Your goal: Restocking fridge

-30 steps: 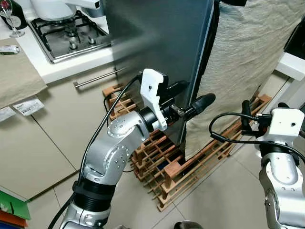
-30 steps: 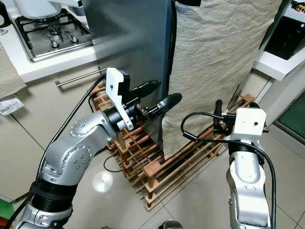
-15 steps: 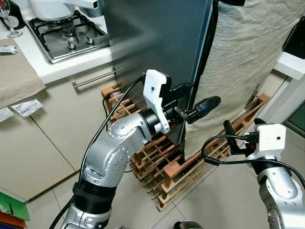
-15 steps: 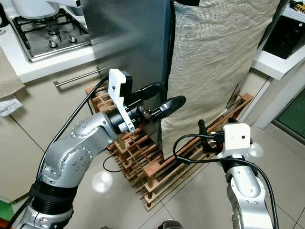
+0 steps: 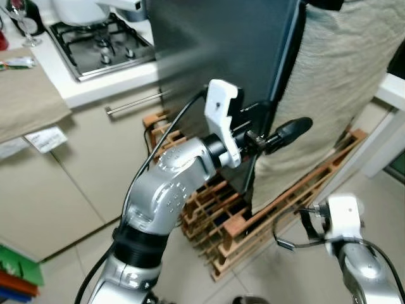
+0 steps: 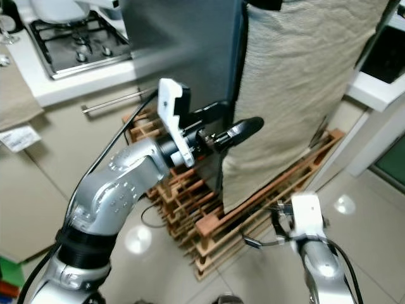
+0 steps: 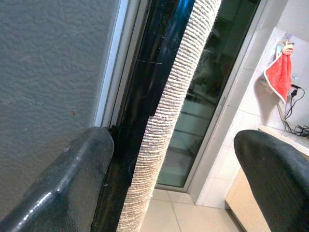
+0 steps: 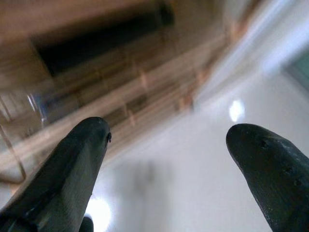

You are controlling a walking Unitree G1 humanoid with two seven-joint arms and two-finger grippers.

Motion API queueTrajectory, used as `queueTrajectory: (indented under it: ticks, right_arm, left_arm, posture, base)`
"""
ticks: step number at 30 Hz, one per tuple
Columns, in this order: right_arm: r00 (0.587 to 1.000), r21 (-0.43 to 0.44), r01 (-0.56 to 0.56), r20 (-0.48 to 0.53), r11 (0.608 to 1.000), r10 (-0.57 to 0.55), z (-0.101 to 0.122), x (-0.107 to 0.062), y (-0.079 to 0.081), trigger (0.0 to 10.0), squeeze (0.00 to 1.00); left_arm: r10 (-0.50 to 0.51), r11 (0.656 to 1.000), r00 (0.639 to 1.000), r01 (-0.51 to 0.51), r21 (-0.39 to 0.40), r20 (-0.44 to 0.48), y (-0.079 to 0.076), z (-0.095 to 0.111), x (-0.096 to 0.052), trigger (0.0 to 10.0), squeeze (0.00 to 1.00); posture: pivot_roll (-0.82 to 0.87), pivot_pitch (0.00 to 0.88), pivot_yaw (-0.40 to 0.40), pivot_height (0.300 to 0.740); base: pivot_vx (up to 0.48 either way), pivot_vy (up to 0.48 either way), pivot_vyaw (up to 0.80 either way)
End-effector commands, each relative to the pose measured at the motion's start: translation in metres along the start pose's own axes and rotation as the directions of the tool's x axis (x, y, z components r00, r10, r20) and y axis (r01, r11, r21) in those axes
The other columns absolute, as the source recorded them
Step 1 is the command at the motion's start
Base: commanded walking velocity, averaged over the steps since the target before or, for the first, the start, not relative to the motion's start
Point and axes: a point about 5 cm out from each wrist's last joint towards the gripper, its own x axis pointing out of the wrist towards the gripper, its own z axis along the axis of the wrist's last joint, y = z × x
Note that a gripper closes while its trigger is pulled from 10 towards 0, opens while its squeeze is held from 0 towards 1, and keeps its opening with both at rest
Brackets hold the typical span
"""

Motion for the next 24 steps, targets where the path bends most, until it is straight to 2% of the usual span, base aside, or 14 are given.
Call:
queueTrajectory:
  ticks: [1,2,3,9,10,13,14,15,16,17,18,21,22,24]
  right_arm:
    - [0.993,0.042,0.056,-0.109,0.998,-0.051,-0.019,0.006,-0.008,10.0,0.54]
    - [0.993,0.042,0.056,-0.109,0.998,-0.051,-0.019,0.006,-0.008,10.0,0.54]
    - [0.986,0.087,0.077,-0.153,0.993,-0.063,-0.029,0.008,-0.011,10.0,0.54]
    - [0.983,0.069,0.097,-0.16,0.993,-0.085,-0.035,0.012,-0.011,10.0,0.54]
    - [0.981,0.062,0.099,-0.173,0.993,-0.087,-0.039,0.013,-0.01,10.0,0.54]
    - [0.961,0.06,0.124,-0.254,0.99,-0.105,-0.06,0.009,-0.009,10.0,0.54]
    - [0.953,0.062,0.132,-0.282,0.989,-0.11,-0.068,0.007,-0.009,10.0,0.54]
    - [0.943,0.063,0.141,-0.314,0.988,-0.114,-0.077,0.004,-0.008,10.0,0.54]
    - [0.943,0.063,0.141,-0.314,0.988,-0.114,-0.077,0.004,-0.008,10.0,0.54]
    - [0.936,0.064,0.146,-0.331,0.987,-0.117,-0.082,0.001,-0.008,10.0,0.54]
    - [0.936,0.064,0.146,-0.331,0.987,-0.117,-0.082,0.001,-0.008,10.0,0.54]
    - [0.932,0.056,0.147,-0.343,0.988,-0.119,-0.089,-0.002,-0.006,10.0,0.54]
    - [0.933,0.054,0.146,-0.339,0.988,-0.119,-0.089,-0.001,-0.006,10.0,0.54]
    - [0.937,0.042,0.138,-0.33,0.99,-0.117,-0.087,-0.001,-0.006,10.0,0.54]
  left_arm:
    - [-0.058,0.998,0.997,0.058,-0.003,-0.045,-0.009,-0.007,0.017,10.0,0.0]
    - [-0.058,0.998,0.997,0.058,-0.003,-0.045,-0.009,-0.007,0.017,10.0,0.0]
    - [-0.066,0.998,0.996,0.066,-0.006,-0.055,-0.009,-0.01,0.022,10.0,0.0]
    - [-0.146,0.988,0.988,0.144,-0.055,-0.04,-0.02,-0.01,0.036,10.0,0.0]
    - [-0.223,0.973,0.975,0.221,-0.069,-0.02,-0.031,-0.005,0.039,10.0,0.0]
    - [-0.359,0.924,0.932,0.361,-0.123,0.042,-0.05,0.005,0.041,10.0,0.0]
    - [-0.405,0.901,0.911,0.412,-0.136,0.074,-0.057,0.01,0.041,10.0,0.0]
    - [-0.471,0.861,0.874,0.485,-0.156,0.118,-0.069,0.016,0.04,10.0,0.0]
    - [-0.471,0.861,0.874,0.485,-0.156,0.118,-0.069,0.016,0.04,10.0,0.0]
    - [-0.524,0.827,0.842,0.538,-0.159,0.128,-0.077,0.016,0.037,10.0,0.0]
    - [-0.524,0.827,0.842,0.538,-0.159,0.128,-0.077,0.016,0.037,10.0,0.0]
    - [-0.532,0.793,0.83,0.557,-0.247,0.167,-0.074,0.018,0.037,10.0,0.0]
    - [-0.552,0.765,0.813,0.582,-0.275,0.187,-0.076,0.021,0.036,10.0,0.0]
    - [-0.572,0.736,0.793,0.609,-0.296,0.21,-0.079,0.026,0.033,10.0,0.0]
  posture:
    - [-0.21,0.028,0.042,0.74]
    - [-0.21,0.028,0.042,0.74]
    - [-0.21,0.026,0.047,0.74]
    - [-0.22,0.027,0.068,0.74]
    - [-0.22,0.028,0.076,0.74]
    - [-0.22,0.029,0.08,0.74]
    - [-0.22,0.029,0.08,0.74]
    - [-0.21,0.031,0.08,0.74]
    - [-0.21,0.031,0.08,0.74]
    - [-0.21,0.03,0.087,0.74]
    - [-0.21,0.03,0.087,0.74]
    - [-0.22,0.032,0.095,0.74]
    - [-0.21,0.033,0.096,0.74]
    - [-0.21,0.033,0.096,0.74]
  base:
    - [0.0,0.0,0.0]
    - [0.0,0.0,0.0]
    - [0.0,0.0,0.0]
    - [0.0,0.0,0.0]
    - [0.0,0.0,0.0]
    - [0.0,0.0,0.0]
    - [0.0,0.0,0.0]
    - [0.0,0.0,0.0]
    - [0.0,0.0,0.0]
    - [0.0,0.0,0.0]
    - [0.0,0.0,0.0]
    - [0.0,0.0,0.0]
    - [0.0,0.0,0.0]
    - [0.0,0.0,0.0]
